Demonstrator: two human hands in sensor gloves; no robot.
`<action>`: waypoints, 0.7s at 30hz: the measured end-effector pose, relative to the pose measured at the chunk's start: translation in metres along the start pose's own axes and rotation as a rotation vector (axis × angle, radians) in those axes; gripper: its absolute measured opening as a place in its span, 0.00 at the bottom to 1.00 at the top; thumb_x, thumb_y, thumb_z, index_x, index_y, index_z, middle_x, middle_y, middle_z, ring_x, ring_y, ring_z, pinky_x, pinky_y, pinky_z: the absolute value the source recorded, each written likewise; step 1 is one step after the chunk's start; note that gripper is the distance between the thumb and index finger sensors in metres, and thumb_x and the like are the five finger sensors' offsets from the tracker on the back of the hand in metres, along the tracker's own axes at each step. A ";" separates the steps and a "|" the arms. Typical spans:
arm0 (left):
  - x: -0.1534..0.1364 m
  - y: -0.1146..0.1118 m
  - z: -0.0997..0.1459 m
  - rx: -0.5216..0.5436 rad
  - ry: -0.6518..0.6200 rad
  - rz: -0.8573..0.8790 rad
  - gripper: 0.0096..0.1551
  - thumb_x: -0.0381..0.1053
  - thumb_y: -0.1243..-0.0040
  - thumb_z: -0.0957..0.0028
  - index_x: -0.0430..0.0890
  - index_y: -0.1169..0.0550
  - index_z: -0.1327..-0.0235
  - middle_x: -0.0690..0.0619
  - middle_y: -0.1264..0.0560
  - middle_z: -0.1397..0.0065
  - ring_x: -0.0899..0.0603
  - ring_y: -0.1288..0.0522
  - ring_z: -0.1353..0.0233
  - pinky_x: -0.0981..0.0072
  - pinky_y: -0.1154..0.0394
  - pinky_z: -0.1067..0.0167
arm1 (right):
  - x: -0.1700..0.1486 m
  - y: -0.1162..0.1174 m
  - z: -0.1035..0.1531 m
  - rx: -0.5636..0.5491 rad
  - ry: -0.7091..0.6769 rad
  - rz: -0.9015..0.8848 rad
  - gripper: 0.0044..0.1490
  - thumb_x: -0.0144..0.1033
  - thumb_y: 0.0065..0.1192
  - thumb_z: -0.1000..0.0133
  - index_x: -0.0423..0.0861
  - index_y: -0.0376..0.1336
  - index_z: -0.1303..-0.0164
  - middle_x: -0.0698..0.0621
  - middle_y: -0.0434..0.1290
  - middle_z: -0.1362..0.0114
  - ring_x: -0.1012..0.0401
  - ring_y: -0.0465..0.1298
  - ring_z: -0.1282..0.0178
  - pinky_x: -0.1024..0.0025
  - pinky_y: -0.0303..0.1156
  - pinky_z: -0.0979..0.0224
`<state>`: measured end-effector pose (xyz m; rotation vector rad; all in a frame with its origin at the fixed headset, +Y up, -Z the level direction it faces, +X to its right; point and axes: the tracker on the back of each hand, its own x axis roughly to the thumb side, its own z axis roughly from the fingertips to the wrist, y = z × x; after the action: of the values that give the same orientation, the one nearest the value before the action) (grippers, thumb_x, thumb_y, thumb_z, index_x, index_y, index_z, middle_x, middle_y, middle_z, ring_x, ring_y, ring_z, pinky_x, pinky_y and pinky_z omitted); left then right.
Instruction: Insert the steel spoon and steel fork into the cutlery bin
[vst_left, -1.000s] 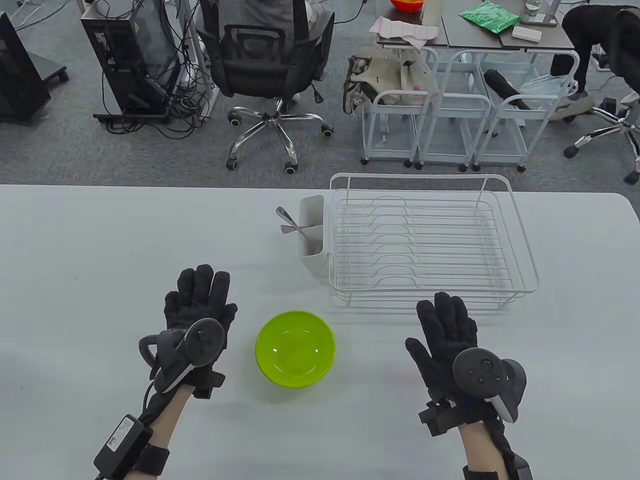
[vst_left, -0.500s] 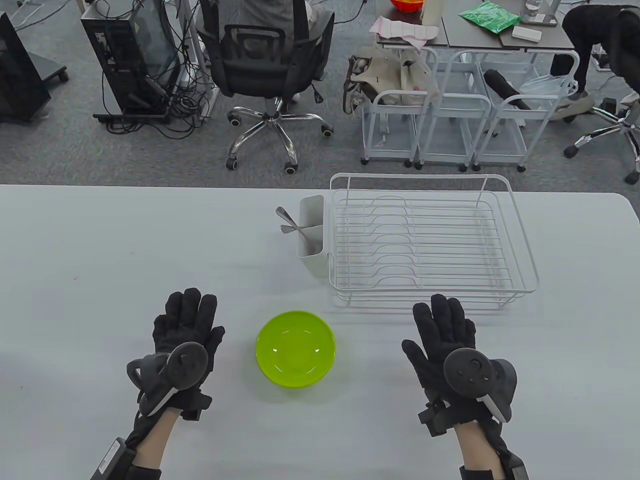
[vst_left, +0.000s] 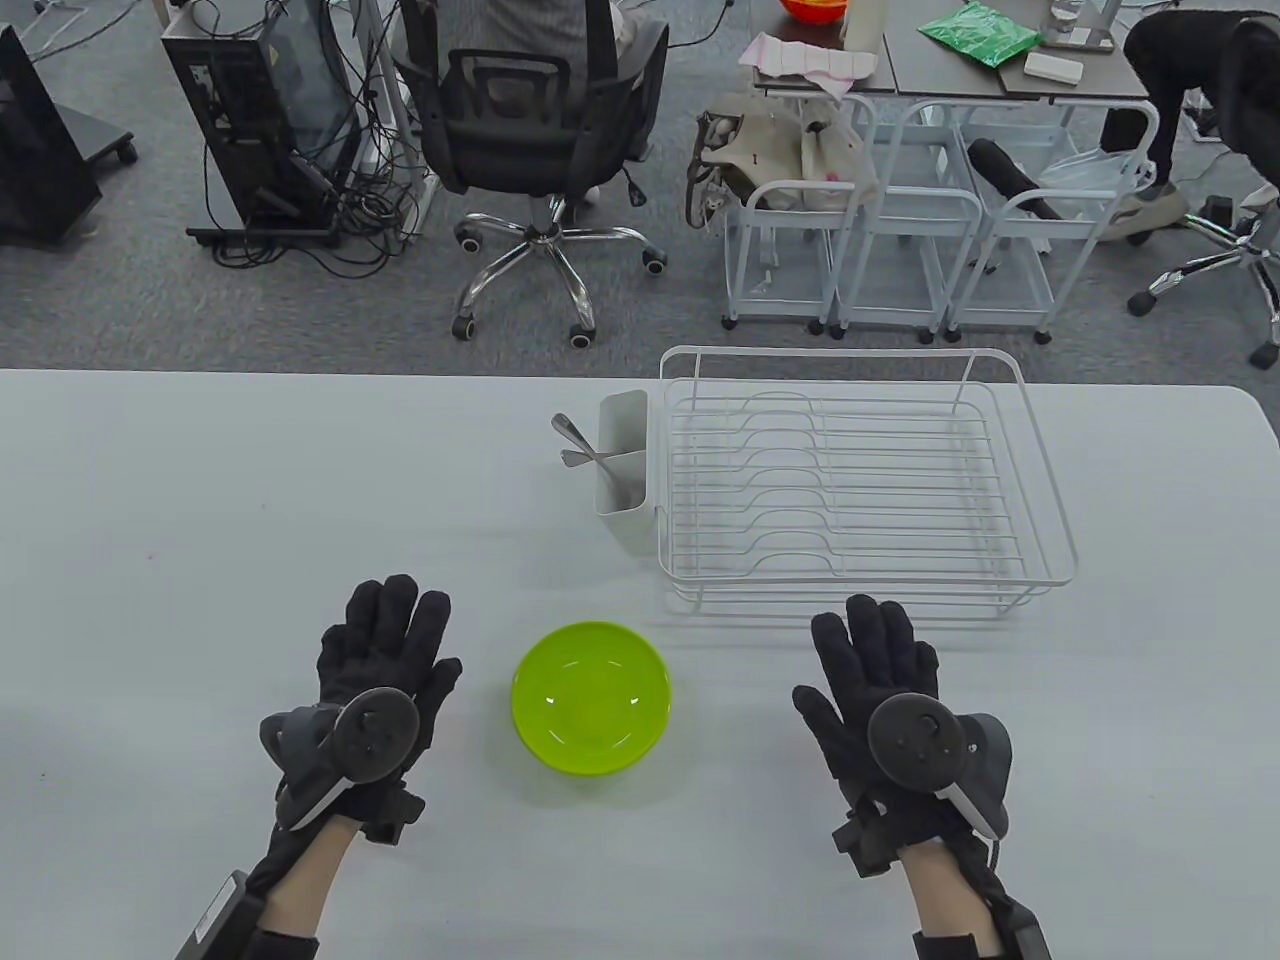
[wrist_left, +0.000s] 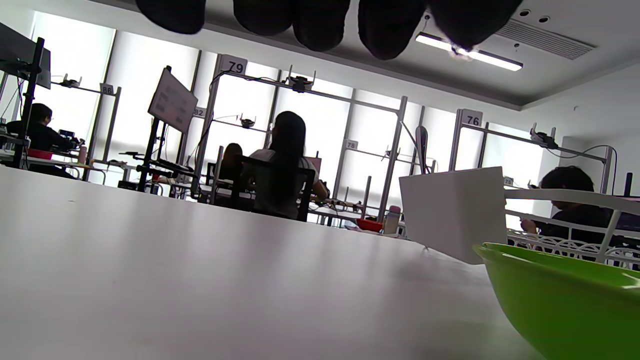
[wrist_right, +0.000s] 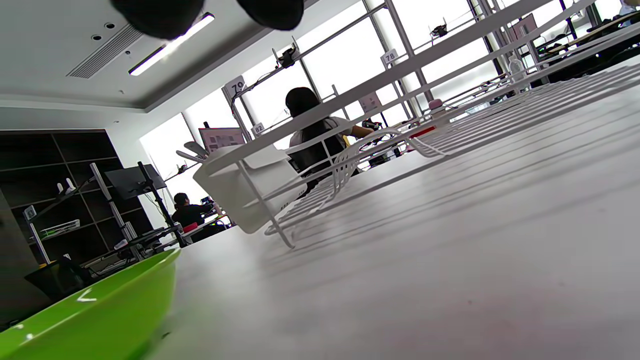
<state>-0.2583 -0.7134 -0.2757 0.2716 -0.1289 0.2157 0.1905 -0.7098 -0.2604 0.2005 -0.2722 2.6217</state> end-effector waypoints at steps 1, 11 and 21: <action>0.000 0.000 0.000 0.000 -0.001 -0.005 0.37 0.64 0.58 0.41 0.59 0.38 0.16 0.48 0.44 0.07 0.35 0.47 0.11 0.33 0.42 0.22 | 0.001 0.000 0.000 0.001 -0.004 0.001 0.45 0.55 0.51 0.43 0.50 0.49 0.16 0.46 0.41 0.12 0.46 0.35 0.12 0.38 0.36 0.21; 0.000 0.001 0.000 -0.001 -0.008 -0.018 0.37 0.64 0.58 0.41 0.59 0.38 0.16 0.47 0.44 0.07 0.35 0.47 0.11 0.32 0.43 0.22 | 0.003 -0.002 0.001 -0.009 -0.016 -0.003 0.45 0.55 0.51 0.43 0.50 0.49 0.16 0.46 0.41 0.12 0.46 0.36 0.12 0.38 0.36 0.21; -0.001 0.002 0.000 -0.004 -0.007 -0.022 0.37 0.64 0.58 0.41 0.59 0.38 0.15 0.47 0.45 0.07 0.35 0.48 0.11 0.32 0.43 0.22 | 0.002 -0.003 0.001 -0.012 -0.015 -0.007 0.46 0.55 0.51 0.43 0.50 0.49 0.16 0.45 0.42 0.12 0.45 0.36 0.12 0.38 0.37 0.21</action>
<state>-0.2595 -0.7113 -0.2754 0.2695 -0.1327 0.1922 0.1902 -0.7069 -0.2586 0.2166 -0.2916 2.6117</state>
